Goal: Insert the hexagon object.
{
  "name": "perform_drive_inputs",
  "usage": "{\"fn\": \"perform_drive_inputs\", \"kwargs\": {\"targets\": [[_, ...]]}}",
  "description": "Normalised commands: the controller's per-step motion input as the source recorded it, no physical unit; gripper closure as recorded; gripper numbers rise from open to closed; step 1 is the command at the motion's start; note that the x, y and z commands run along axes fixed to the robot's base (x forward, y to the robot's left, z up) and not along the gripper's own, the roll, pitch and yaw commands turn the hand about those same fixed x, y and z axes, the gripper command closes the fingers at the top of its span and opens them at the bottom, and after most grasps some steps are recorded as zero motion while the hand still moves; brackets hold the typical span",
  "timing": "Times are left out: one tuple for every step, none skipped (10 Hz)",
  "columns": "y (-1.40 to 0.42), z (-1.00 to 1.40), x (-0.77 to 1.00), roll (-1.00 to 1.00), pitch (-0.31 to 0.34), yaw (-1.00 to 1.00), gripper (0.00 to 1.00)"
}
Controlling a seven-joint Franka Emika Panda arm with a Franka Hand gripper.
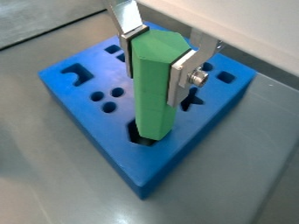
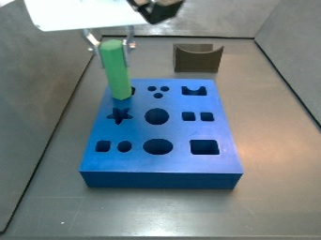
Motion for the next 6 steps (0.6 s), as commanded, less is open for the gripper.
{"fn": "perform_drive_inputs", "kwargs": {"targets": [[0.23,-0.14,0.02,0.0,0.021,0.0,1.0],[0.11,-0.19,0.0,0.0,0.0,0.0,1.0],[0.08,-0.23,0.0,0.0,0.0,0.0,1.0],[0.03,-0.28,0.0,-0.02,0.0,0.0,1.0],[0.0,-0.38,0.21,-0.01,0.0,-0.08,1.0],[0.0,-0.41,0.16,0.0,0.0,-0.16,1.0]]}}
